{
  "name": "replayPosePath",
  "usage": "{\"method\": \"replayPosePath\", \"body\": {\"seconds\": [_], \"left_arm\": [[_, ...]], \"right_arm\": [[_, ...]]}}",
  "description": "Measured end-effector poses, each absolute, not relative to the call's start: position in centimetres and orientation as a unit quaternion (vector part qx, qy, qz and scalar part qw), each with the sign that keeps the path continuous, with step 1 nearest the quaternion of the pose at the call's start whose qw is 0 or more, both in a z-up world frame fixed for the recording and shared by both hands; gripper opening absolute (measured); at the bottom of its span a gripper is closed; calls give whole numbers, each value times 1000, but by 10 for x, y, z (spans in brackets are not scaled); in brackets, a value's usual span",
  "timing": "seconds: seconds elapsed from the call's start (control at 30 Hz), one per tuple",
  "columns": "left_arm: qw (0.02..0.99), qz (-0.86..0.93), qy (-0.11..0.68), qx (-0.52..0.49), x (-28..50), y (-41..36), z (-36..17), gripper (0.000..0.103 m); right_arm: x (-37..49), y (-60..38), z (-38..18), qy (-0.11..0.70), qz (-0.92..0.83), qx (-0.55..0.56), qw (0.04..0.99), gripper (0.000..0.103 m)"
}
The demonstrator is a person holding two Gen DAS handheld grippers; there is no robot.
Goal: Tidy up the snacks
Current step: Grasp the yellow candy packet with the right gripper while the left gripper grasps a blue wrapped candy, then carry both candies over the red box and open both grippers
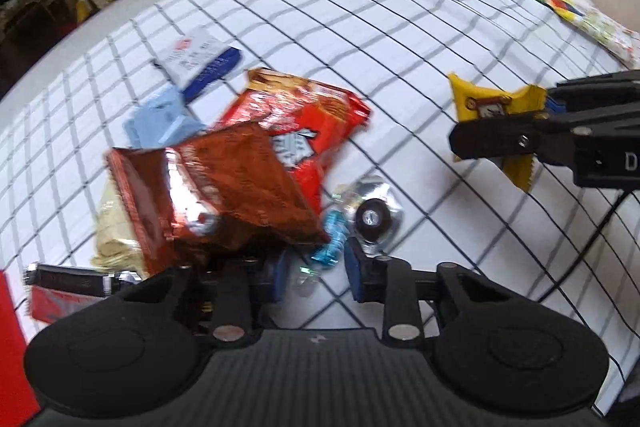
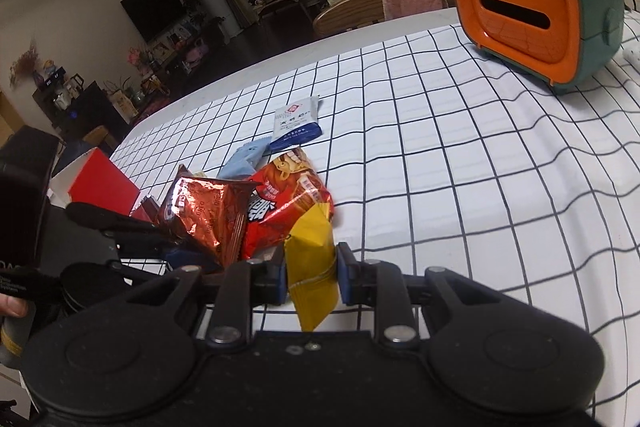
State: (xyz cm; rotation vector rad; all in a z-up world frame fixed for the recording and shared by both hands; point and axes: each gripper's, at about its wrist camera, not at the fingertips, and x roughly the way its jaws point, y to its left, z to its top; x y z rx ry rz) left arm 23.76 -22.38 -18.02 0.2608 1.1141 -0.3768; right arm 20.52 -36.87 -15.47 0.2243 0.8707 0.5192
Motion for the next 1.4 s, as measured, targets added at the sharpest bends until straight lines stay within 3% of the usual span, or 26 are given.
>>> {"method": "replayPosePath", "body": {"seconds": [0.2,0.8,1.4], "left_arm": [[819,-186,529,121,240,-227,-184,11],[833,-156,530,31,193,-184,-155,10],[876,-88,473,-35,121,-70,-87,11]], "right_arm": [[202,-371,-154,413,244,114,870,22],[164,-351,-138,423,234,115,868,22],[117,-228,-73,392,298,57,869,22]]}}
